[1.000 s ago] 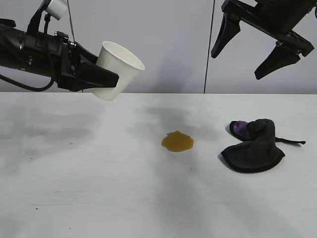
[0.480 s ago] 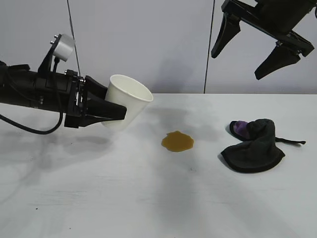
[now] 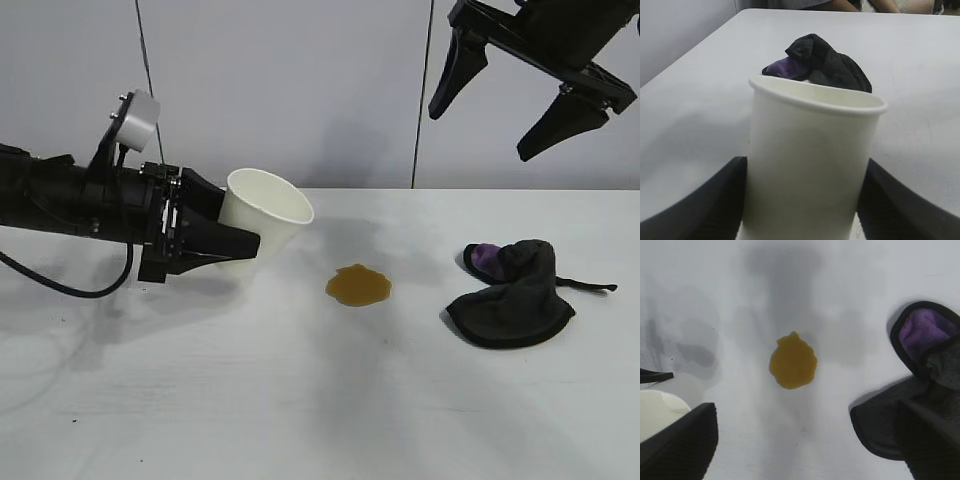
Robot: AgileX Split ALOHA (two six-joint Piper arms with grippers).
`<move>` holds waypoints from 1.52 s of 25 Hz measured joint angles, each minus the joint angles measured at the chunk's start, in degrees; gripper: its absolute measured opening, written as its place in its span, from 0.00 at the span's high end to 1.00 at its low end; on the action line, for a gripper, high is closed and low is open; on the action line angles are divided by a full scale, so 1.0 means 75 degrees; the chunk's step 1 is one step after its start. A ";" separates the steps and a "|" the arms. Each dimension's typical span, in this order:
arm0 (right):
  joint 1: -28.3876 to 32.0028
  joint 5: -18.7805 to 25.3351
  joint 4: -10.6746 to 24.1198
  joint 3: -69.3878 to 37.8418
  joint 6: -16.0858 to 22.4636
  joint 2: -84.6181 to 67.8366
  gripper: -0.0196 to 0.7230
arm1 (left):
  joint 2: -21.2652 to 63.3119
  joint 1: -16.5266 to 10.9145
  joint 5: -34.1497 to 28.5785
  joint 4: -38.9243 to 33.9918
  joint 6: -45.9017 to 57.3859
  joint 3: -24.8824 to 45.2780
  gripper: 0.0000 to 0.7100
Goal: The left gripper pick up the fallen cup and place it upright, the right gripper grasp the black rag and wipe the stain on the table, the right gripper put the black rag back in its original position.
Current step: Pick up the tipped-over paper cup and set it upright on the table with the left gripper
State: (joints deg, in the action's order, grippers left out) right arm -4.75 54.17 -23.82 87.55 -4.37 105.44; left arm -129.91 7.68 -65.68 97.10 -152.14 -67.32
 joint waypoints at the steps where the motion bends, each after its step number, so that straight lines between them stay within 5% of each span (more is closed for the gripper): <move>1: 0.0000 -0.0024 0.0000 0.0000 0.0000 0.0000 0.08 | -0.0085 0.0000 0.0000 0.0007 -0.0056 -0.0017 0.38; 33: 0.0000 -0.0208 0.0009 0.0000 0.0000 0.0000 0.08 | -0.0841 0.0000 -0.0043 0.0088 -0.0679 -0.0153 0.39; 38: 0.0000 -0.0208 0.0009 0.0000 0.0000 0.0000 0.08 | -0.0841 0.0000 -0.0010 0.0088 -0.0464 -0.0153 0.22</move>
State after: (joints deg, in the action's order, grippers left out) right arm -4.75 52.62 -23.76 87.55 -4.37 105.44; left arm -136.22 7.68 -65.76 97.76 -155.62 -68.47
